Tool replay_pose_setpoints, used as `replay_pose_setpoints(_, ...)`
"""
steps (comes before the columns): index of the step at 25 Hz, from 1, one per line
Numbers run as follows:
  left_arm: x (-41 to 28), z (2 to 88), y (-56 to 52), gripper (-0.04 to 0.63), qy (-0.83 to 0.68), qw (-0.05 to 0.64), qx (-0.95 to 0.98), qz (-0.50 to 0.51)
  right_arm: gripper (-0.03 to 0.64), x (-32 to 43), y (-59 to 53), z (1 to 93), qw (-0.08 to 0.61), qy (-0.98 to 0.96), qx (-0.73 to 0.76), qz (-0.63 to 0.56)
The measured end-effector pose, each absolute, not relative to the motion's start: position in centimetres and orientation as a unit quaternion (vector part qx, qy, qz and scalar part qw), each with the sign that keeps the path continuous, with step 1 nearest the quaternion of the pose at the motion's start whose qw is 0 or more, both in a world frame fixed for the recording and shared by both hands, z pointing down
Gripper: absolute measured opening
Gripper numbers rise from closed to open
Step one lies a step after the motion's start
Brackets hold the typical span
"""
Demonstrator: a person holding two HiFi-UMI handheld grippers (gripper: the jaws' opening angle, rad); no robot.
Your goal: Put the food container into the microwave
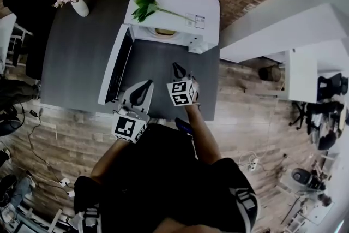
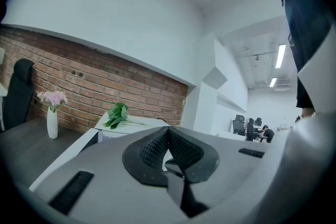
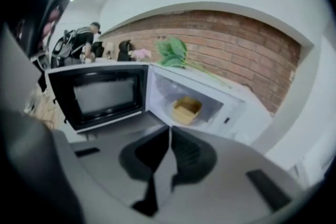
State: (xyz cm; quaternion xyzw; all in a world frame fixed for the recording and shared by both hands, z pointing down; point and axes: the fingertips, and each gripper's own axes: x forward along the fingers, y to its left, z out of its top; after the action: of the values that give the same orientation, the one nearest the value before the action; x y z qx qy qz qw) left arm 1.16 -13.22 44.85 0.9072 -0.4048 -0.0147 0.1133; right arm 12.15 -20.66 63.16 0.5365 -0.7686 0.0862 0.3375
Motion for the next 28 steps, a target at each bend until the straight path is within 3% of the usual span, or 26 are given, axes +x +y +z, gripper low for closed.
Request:
replay_pose_setpoints(13,1.2,44.9,-6.1,0.035,-0.439,0.084,0.894,-0.002,0.037,14.4,-7.5,52.9,0.123,-0.773,0.597,0.178)
replay_pose_setpoints(28,2.4,45.8,-1.0,0.035,-0.451,0.084,0.888,0.002,0.037,13.5,0.5,50.7,0.084,-0.792,0.577,0.181)
